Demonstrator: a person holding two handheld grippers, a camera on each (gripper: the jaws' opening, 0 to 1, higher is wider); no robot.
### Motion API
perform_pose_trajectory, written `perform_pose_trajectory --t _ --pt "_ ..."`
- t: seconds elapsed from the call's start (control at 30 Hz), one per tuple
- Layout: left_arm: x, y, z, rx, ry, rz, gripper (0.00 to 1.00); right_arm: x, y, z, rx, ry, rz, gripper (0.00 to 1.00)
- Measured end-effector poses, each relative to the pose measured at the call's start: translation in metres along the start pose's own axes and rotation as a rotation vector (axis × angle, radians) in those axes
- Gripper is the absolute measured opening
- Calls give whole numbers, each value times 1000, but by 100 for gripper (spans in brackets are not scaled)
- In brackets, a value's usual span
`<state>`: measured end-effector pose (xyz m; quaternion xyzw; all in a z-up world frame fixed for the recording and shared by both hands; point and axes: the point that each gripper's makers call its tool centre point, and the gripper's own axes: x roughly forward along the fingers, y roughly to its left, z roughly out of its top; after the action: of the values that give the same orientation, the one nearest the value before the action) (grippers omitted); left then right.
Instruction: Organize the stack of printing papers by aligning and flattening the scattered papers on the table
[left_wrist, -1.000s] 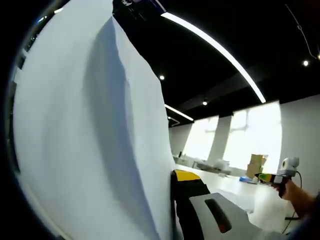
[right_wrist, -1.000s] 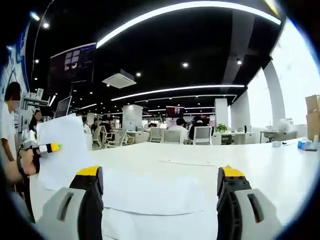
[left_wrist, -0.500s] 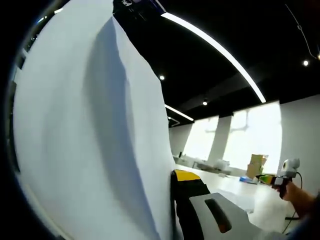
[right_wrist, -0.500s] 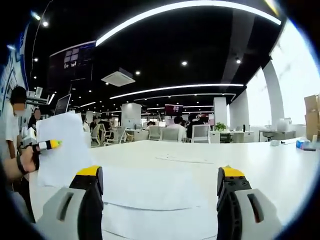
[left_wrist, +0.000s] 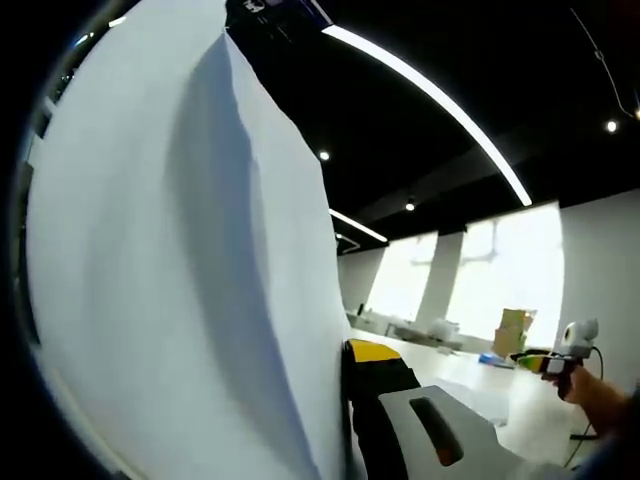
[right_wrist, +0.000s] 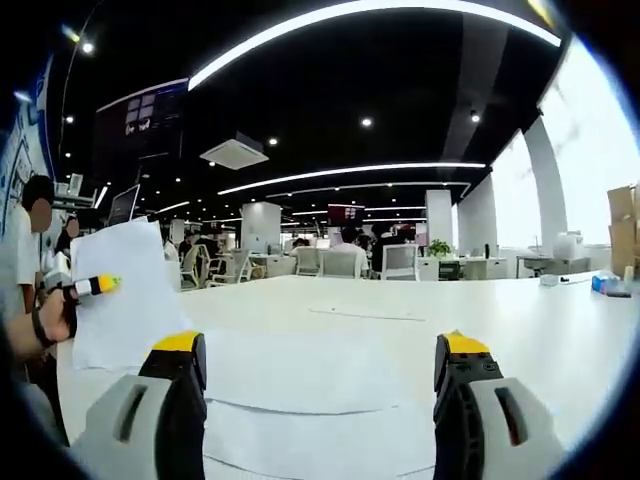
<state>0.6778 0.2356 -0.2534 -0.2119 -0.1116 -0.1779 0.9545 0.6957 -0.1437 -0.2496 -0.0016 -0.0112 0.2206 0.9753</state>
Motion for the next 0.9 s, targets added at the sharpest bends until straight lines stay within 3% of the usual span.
perform_pose_trajectory --t 0.43,0.9 --pt "0 -2 0 -1 1 -1 7 4 -5 -6 6 12 -5 90" --pt "0 -1 -1 1 5 -2 7 29 -12 -6 25 18 6 90"
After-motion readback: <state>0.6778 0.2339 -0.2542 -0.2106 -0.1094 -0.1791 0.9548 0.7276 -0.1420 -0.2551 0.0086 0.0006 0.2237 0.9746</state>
